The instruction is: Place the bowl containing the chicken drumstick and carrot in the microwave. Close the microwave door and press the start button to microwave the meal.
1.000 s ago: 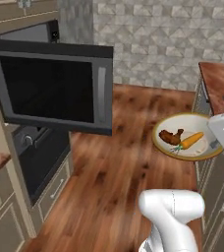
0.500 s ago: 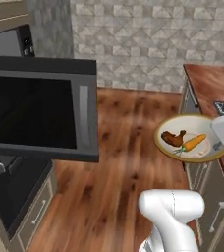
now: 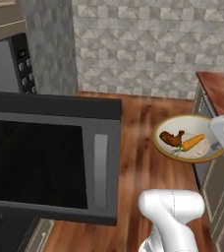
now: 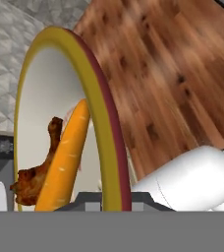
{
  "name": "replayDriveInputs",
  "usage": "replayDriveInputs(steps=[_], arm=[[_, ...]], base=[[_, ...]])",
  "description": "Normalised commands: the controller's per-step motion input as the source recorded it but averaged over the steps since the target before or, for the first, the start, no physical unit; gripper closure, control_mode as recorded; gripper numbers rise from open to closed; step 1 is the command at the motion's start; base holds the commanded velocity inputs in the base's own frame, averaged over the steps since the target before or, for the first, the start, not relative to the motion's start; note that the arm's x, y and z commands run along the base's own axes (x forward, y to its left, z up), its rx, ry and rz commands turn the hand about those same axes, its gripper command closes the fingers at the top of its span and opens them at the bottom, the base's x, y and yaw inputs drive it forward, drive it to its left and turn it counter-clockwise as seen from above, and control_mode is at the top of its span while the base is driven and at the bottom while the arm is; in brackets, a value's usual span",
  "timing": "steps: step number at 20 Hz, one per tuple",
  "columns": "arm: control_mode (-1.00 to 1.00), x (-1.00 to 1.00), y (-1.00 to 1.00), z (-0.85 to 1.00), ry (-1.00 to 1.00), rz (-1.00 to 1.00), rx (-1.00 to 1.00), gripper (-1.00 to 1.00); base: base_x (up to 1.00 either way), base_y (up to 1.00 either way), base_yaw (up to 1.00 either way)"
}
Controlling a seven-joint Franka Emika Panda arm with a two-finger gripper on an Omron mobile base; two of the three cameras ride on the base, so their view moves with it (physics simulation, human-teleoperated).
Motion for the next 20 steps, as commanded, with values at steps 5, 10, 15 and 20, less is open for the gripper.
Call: replayDriveInputs(steps=[5, 10, 15, 20], arm=[[1.0, 0.0, 0.0, 0.0, 0.0, 0.0, 0.0, 1.0], [1.0, 0.0, 0.0, 0.0, 0.0, 0.0, 0.0, 1.0], [1.0, 0.0, 0.0, 0.0, 0.0, 0.0, 0.0, 1.0], [1.0, 0.0, 0.0, 0.0, 0.0, 0.0, 0.0, 1.0]], base=[[0.6, 0.0, 0.12], [0.29, 0.15, 0.55], [0.59, 0.09, 0.66], [0.96, 0.0, 0.6]])
